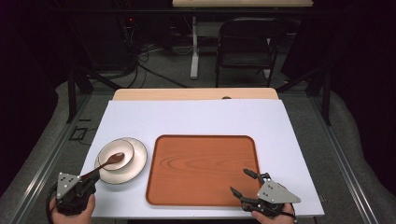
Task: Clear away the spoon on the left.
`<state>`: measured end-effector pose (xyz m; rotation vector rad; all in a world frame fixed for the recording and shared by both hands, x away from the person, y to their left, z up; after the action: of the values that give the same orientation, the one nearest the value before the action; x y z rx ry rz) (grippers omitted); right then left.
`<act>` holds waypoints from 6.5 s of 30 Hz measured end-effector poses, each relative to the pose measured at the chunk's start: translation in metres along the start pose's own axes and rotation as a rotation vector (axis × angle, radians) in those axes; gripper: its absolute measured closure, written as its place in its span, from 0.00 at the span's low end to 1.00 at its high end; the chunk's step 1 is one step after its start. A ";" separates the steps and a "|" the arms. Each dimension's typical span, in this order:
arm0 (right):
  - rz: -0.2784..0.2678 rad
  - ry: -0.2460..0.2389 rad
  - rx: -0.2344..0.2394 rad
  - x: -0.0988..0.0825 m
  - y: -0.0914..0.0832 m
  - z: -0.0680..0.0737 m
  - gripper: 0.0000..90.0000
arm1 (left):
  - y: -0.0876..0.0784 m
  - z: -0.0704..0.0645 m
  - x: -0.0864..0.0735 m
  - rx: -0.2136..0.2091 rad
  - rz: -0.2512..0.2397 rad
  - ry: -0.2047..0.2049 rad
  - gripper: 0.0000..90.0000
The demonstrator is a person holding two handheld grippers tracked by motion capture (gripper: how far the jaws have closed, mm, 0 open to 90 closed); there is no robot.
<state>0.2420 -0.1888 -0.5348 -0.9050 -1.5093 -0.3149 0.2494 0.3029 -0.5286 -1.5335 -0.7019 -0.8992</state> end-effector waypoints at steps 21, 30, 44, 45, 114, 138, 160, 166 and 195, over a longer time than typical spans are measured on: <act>0.012 0.001 -0.011 -0.001 0.001 0.000 0.33 | 0.023 0.032 0.013 0.050 -0.013 -0.048 1.00; 0.013 -0.002 -0.011 -0.001 0.002 0.001 0.33 | 0.031 0.041 0.020 0.067 -0.021 -0.059 0.99; 0.013 -0.002 -0.011 -0.001 0.001 0.001 0.33 | 0.040 0.049 0.025 0.070 -0.032 -0.086 0.98; 0.013 -0.002 -0.010 -0.001 0.001 0.001 0.33 | 0.040 0.050 0.026 0.071 -0.034 -0.089 0.98; 0.015 -0.001 -0.002 -0.002 0.002 0.001 0.33 | 0.051 0.072 0.025 -0.079 -0.156 -0.554 0.80; 0.014 -0.005 0.000 -0.001 0.002 0.002 0.33 | 0.027 0.042 0.042 -0.124 -0.240 -0.363 0.91; 0.011 -0.009 0.002 -0.001 0.001 0.002 0.33 | 0.011 -0.004 0.062 -0.036 -0.260 -0.030 0.94; 0.011 -0.008 0.002 -0.001 0.001 0.001 0.33 | -0.002 -0.006 0.069 -0.023 -0.299 -0.009 0.94; 0.008 -0.006 0.003 0.000 0.001 0.001 0.33 | -0.042 -0.042 0.089 -0.209 -0.364 -0.004 0.94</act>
<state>0.2413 -0.1877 -0.5354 -0.9101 -1.5116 -0.3044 0.2542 0.2633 -0.4293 -1.6171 -0.9323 -1.2744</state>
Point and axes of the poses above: each handheld gripper's, and its own axes: y roughly forward along the jaws, x roughly out of its top, z roughly to its left, the point moved 4 cm from there along y, roughly forward along the jaws, and after that the axes turned 2 degrees about z, right-handed, at the moved point
